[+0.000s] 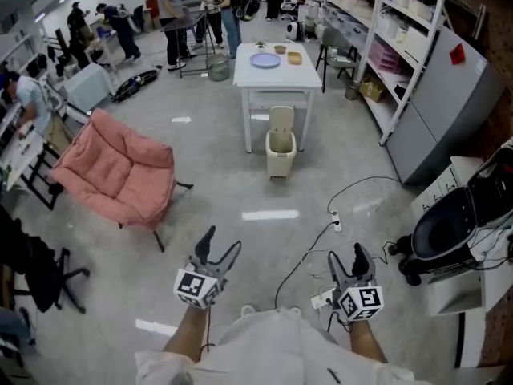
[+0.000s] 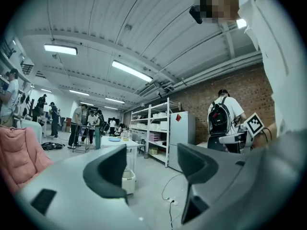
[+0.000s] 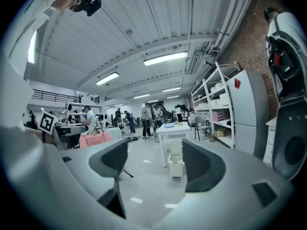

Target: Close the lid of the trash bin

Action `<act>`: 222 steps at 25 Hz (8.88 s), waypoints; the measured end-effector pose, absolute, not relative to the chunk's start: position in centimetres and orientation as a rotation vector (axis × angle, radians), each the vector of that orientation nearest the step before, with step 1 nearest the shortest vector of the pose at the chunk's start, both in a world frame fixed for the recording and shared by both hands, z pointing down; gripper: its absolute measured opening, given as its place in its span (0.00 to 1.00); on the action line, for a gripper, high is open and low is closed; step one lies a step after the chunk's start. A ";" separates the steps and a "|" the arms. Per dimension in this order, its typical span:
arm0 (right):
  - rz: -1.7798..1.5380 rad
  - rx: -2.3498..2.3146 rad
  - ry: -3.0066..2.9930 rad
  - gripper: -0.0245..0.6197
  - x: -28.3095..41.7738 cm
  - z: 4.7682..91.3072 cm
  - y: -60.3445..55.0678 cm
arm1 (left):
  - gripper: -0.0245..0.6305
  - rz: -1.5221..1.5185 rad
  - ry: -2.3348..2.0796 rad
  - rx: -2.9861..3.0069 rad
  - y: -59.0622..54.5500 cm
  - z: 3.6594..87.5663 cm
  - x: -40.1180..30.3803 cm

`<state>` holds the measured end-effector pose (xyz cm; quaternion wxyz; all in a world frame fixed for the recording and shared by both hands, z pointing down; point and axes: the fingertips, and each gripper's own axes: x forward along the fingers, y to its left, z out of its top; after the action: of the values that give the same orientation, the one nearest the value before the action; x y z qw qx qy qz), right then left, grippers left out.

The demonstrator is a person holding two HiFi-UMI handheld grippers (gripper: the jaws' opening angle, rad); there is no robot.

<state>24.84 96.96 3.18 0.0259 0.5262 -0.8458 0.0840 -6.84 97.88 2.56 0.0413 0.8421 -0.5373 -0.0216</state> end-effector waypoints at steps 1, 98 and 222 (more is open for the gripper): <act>0.261 1.601 -2.613 0.65 24.4 3.5 96.9 | 0.57 -0.064 -1.636 2.579 97.8 2.7 -7.0; 0.449 1.372 -2.681 0.89 24.9 10.6 47.1 | 0.75 0.006 -1.652 2.510 46.2 7.2 -1.8; 0.308 0.896 -2.579 0.78 7.0 61.5 -34.6 | 0.75 0.376 -1.457 2.436 -32.7 62.2 -6.6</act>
<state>6.99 -34.56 61.46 0.1955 0.3199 -0.9205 0.1100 -6.62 -32.70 62.18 0.1387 0.8425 -0.5040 0.1302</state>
